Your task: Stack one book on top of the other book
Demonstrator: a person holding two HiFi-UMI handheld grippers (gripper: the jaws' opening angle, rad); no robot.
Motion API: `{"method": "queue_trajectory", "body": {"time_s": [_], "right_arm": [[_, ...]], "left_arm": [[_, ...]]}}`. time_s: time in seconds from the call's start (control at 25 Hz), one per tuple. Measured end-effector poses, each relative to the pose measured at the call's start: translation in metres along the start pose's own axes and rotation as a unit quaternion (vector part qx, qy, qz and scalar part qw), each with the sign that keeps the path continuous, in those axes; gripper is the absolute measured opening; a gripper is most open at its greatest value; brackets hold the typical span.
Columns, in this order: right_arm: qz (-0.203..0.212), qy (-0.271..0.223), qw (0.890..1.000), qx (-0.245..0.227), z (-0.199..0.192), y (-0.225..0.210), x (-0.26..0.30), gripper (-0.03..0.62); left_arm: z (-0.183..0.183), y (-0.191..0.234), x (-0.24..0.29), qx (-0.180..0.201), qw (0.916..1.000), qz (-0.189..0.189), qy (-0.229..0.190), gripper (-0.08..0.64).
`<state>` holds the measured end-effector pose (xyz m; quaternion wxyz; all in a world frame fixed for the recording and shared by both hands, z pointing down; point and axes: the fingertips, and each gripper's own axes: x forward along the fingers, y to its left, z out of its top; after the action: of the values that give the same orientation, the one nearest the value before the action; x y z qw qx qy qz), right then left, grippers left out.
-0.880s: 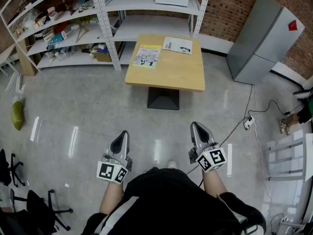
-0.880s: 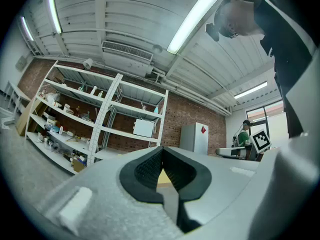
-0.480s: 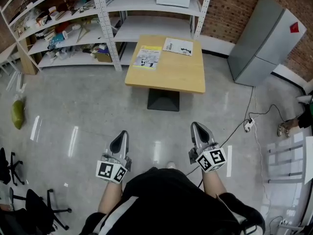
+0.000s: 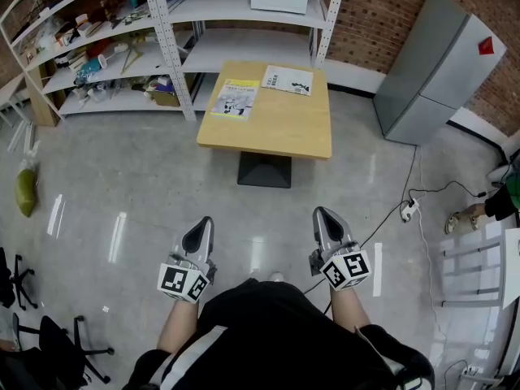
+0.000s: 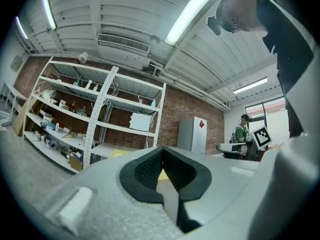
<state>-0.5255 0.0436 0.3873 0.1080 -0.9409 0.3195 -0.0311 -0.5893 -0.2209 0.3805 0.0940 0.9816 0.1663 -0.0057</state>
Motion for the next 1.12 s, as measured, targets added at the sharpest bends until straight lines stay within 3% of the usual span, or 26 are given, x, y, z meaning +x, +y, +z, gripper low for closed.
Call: {"method": "queue_trajectory", "body": {"time_s": [0.16, 0.52, 0.76, 1.12], "right_arm": [[-0.003, -0.009, 1.000, 0.011, 0.008, -0.020, -0.006, 0.005], [0.017, -0.006, 1.000, -0.011, 0.026, -0.059, -0.013, 0.005], [0.016, 0.000, 1.000, -0.006, 0.013, -0.083, -0.015, 0.005], [0.031, -0.003, 0.999, 0.008, 0.010, -0.078, 0.036, 0.005]], "left_arm": [[-0.001, -0.015, 0.021, -0.007, 1.0000, -0.005, 0.003, 0.003], [-0.004, -0.050, 0.073, -0.015, 0.9998, -0.006, -0.008, 0.003], [-0.013, -0.071, 0.089, -0.013, 0.9999, -0.009, 0.004, 0.003], [-0.005, -0.027, 0.109, -0.009, 0.9999, 0.004, -0.008, 0.003]]}}
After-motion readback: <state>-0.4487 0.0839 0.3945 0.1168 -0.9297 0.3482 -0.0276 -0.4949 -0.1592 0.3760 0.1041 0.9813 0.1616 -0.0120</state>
